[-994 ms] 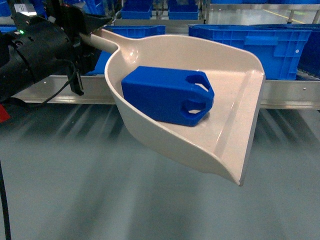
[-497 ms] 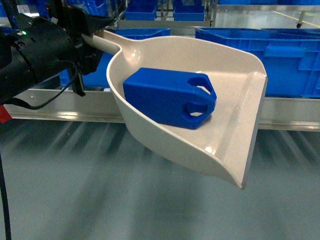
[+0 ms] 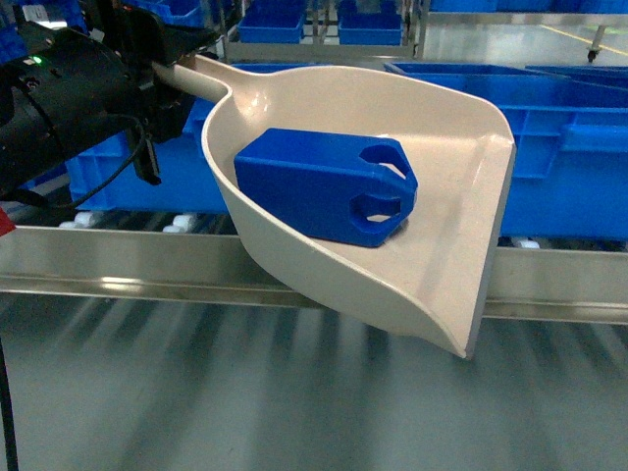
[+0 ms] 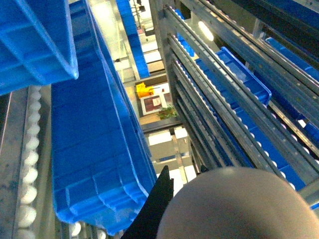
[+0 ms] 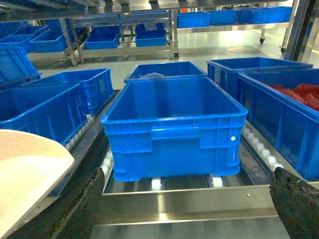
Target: Place part in tray to right shelf
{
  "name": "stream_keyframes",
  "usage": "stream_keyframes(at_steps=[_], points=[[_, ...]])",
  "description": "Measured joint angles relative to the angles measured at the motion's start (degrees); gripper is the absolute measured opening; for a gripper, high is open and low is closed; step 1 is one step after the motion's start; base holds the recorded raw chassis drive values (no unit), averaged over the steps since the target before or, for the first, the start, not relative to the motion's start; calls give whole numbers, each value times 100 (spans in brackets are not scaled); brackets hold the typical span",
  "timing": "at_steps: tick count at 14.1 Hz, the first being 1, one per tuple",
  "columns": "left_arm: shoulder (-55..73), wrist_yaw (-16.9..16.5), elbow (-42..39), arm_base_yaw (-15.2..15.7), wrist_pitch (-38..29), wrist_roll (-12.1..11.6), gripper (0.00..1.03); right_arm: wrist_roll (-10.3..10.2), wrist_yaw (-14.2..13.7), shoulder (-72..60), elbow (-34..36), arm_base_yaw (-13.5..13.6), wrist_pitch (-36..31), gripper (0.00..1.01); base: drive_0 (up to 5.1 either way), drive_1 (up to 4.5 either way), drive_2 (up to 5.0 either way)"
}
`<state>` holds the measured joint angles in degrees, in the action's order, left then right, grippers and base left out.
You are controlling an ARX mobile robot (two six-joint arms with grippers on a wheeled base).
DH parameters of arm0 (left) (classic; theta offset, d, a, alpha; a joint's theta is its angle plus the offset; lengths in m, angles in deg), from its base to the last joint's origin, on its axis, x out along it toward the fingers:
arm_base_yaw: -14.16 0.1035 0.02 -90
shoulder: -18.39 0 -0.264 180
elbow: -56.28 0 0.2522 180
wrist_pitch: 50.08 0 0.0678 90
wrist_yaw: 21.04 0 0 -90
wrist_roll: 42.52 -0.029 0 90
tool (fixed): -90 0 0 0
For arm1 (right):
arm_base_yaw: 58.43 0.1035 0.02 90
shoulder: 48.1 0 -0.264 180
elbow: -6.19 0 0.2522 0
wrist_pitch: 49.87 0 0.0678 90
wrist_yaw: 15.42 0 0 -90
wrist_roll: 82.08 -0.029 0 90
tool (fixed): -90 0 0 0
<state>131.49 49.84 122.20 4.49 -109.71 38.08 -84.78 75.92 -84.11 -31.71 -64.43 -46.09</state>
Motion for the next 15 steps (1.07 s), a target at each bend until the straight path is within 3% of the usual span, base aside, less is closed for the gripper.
stream_keyframes(at_steps=[2,15], points=[[2,-4,0,0,28,2,12,2,0,13,0,0,-15,98,16,439,-406],[11,2,9,0,4,0,12,2,0,-13,0,0,-13,98,0,0,0]])
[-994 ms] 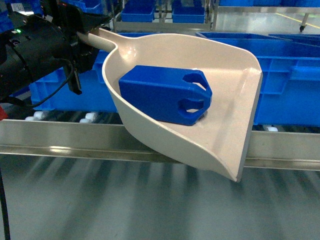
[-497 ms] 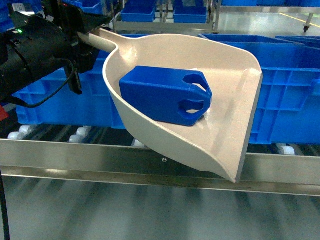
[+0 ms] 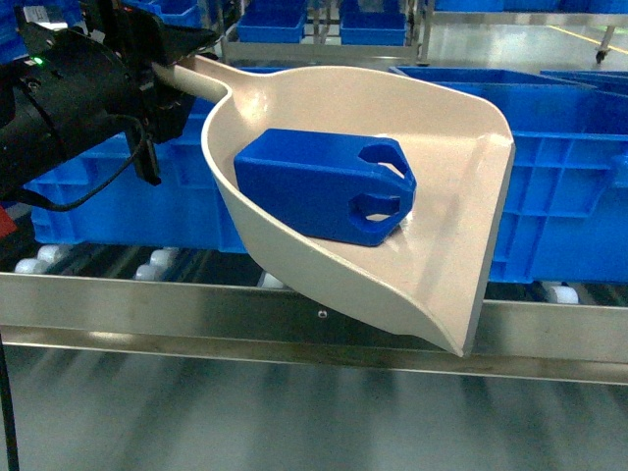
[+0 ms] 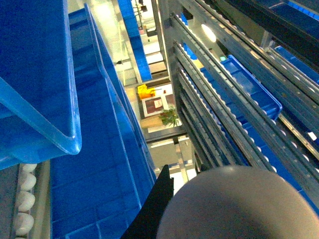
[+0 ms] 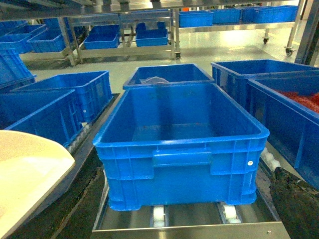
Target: Place part in tray to right shelf
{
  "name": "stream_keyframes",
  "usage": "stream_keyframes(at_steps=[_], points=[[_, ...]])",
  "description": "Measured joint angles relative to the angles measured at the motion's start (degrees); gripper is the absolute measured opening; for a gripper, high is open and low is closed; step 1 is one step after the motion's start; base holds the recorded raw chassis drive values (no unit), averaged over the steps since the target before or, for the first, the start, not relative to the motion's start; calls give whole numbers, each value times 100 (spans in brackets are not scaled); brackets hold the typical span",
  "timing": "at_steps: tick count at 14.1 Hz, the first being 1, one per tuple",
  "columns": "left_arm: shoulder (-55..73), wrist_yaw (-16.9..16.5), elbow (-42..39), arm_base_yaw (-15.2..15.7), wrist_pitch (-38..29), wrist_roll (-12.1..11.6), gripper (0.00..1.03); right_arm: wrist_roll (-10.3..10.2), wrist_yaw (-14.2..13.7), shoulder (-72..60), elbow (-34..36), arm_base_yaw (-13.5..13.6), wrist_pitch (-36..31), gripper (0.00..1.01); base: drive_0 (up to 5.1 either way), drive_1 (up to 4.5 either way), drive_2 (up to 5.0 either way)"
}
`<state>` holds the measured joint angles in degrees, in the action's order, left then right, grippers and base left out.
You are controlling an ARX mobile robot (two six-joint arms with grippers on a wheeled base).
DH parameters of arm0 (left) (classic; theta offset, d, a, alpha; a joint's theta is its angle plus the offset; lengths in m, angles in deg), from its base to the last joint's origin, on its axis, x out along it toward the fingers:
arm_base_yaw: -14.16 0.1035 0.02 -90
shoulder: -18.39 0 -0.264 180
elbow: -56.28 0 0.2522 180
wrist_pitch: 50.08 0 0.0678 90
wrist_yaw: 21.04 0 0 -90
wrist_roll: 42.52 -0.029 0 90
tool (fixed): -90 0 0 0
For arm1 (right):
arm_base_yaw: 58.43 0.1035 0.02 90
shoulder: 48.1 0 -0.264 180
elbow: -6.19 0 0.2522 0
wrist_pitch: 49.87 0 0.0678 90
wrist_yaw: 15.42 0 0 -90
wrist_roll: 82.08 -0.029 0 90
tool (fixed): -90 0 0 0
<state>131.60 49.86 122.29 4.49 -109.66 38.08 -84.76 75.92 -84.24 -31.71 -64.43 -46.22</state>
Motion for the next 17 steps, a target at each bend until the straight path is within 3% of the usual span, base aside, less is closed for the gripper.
stream_keyframes(at_steps=[17], points=[[0,0,0,0,0,0,12,-2,0,0,0,0,0,98,0,0,0]])
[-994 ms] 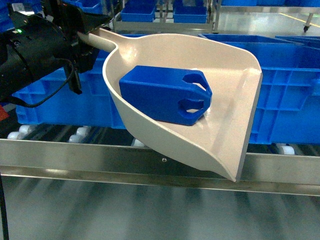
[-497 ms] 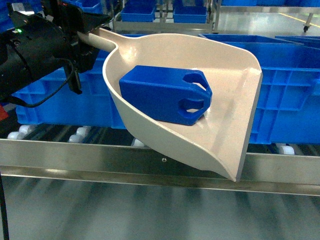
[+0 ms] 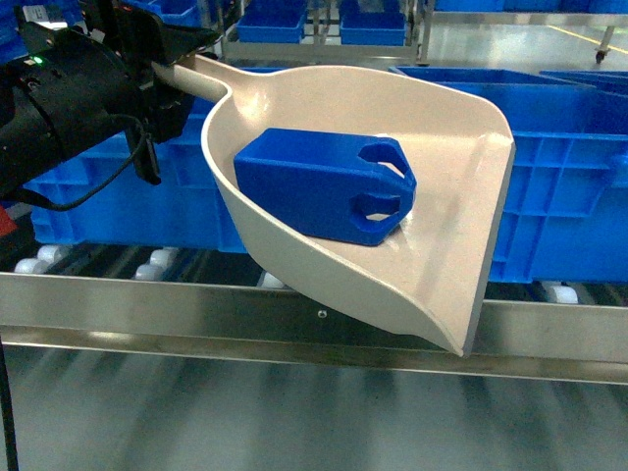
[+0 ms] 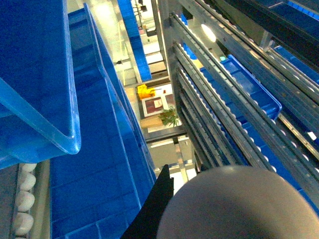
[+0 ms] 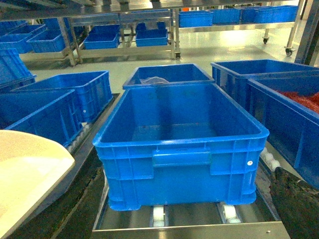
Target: Place part in tray to right shelf
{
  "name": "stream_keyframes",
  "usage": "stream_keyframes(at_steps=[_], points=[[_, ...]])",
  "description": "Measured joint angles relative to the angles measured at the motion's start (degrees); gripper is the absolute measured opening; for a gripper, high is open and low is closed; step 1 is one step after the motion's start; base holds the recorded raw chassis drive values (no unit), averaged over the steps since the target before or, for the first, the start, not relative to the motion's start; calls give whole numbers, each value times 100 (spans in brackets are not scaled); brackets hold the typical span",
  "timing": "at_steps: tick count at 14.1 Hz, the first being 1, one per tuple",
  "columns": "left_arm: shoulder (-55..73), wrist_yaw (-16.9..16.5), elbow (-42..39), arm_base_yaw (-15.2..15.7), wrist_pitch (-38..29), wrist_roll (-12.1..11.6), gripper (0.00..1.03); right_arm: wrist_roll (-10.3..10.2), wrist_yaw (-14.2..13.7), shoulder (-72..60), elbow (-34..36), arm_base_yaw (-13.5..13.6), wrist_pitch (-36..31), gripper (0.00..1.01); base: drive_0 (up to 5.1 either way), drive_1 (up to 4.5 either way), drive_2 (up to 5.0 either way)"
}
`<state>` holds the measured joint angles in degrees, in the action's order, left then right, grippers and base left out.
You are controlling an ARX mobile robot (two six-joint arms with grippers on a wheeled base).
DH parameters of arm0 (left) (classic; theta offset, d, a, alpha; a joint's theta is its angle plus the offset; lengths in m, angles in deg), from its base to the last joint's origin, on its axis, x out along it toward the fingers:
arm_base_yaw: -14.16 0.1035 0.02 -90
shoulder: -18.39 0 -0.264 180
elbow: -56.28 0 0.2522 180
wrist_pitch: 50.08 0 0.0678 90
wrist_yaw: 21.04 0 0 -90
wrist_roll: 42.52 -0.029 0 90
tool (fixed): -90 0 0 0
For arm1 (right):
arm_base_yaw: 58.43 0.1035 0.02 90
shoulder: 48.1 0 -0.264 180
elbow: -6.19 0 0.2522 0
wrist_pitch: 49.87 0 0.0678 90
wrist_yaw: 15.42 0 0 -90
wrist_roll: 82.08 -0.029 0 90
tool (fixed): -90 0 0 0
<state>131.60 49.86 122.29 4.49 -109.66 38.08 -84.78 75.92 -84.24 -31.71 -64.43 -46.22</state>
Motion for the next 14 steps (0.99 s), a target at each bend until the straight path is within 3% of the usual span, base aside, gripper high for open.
stream_keyframes(at_steps=[12,13,14], points=[[0,0,0,0,0,0,12,0,0,0,0,0,2,98,0,0,0],[-254,396,-2,-63,870,-74,12,0,0,0,0,0,2,98,0,0,0],[-918,1252,-201,-140,1978,-444,12,2,0,0,0,0,4,98,0,0,0]])
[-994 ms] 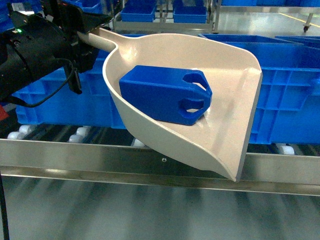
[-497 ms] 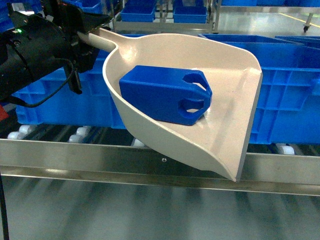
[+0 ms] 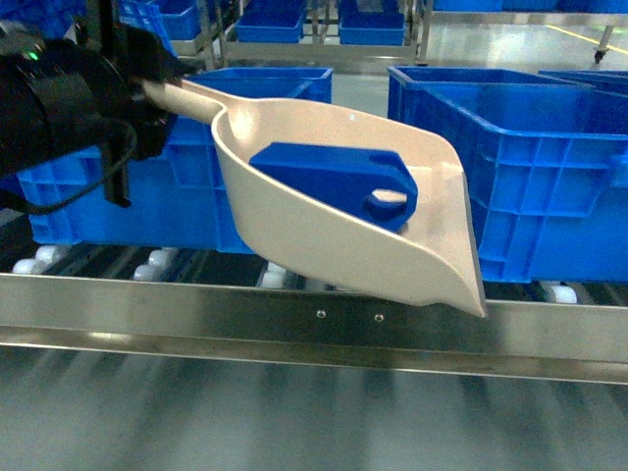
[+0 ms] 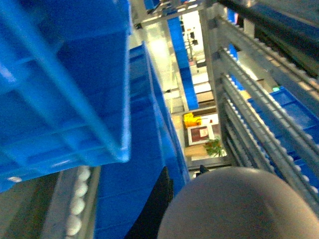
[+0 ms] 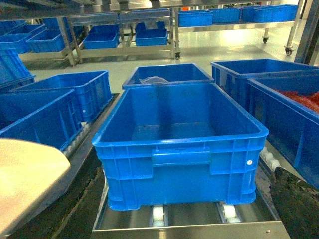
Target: Place part in tray to right shelf
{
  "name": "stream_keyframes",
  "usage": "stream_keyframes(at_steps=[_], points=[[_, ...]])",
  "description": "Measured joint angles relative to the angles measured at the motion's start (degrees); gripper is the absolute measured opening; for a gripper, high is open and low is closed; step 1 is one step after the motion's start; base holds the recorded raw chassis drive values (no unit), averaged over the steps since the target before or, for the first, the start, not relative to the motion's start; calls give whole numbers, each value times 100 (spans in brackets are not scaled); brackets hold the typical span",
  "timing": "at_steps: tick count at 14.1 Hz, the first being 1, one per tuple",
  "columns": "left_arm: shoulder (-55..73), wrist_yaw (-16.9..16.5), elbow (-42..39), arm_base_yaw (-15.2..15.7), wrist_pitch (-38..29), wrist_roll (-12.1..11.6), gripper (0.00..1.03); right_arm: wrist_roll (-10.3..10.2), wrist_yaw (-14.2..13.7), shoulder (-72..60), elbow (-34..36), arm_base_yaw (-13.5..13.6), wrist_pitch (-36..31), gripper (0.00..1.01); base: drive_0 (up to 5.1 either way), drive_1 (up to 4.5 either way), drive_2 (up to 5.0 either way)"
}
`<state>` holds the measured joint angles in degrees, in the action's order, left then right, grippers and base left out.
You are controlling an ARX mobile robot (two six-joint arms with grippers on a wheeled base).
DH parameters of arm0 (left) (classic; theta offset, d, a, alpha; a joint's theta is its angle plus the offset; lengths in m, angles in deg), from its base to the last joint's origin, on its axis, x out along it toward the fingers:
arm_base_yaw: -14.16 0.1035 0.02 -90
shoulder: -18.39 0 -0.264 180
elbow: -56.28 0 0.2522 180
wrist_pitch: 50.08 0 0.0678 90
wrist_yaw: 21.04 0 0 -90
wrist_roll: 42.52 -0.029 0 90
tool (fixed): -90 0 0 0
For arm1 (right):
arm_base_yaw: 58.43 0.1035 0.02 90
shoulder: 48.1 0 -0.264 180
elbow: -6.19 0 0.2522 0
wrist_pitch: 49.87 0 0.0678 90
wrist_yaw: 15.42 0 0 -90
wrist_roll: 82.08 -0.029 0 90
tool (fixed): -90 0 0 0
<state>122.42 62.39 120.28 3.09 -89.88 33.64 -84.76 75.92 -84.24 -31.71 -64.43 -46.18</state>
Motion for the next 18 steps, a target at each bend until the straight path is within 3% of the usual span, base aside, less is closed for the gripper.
stream_keyframes(at_steps=[1,3,4,6,8,9,12,13,14,15,18], points=[[-505,61,15,-2,4,-127,12,0,0,0,0,0,-2,98,0,0,0],[-809,42,219,7,-118,-138,12,-2,-2,0,0,0,-4,98,0,0,0],[-804,144,223,87,243,-136,12,-2,0,0,0,0,-4,98,0,0,0],[-798,881,745,422,1134,-162,12,0,-2,0,0,0,-4,98,0,0,0],[-680,1720,1676,868,1899,-446,12,-2,-2,0,0,0,-4,98,0,0,0],[-433,2103,2177,1016,2284,-763,12,-2,-2,0,0,0,-2,98,0,0,0],[667,3287,3906,1128,3049,-2304,12,-2,0,0,0,0,-4,98,0,0,0],[730,3401,4203,1132,3130,-2616,12,-2,-2,0,0,0,-4,98,0,0,0],[691,3397,4293,1165,2994,-2763,12,-2,0,0,0,0,-2,98,0,0,0],[592,3359,4234,1209,2983,-2780,12,-2,0,0,0,0,-2,98,0,0,0],[-284,3259,2979,1346,2653,-2555,12,-2,-2,0,0,0,-4,98,0,0,0]])
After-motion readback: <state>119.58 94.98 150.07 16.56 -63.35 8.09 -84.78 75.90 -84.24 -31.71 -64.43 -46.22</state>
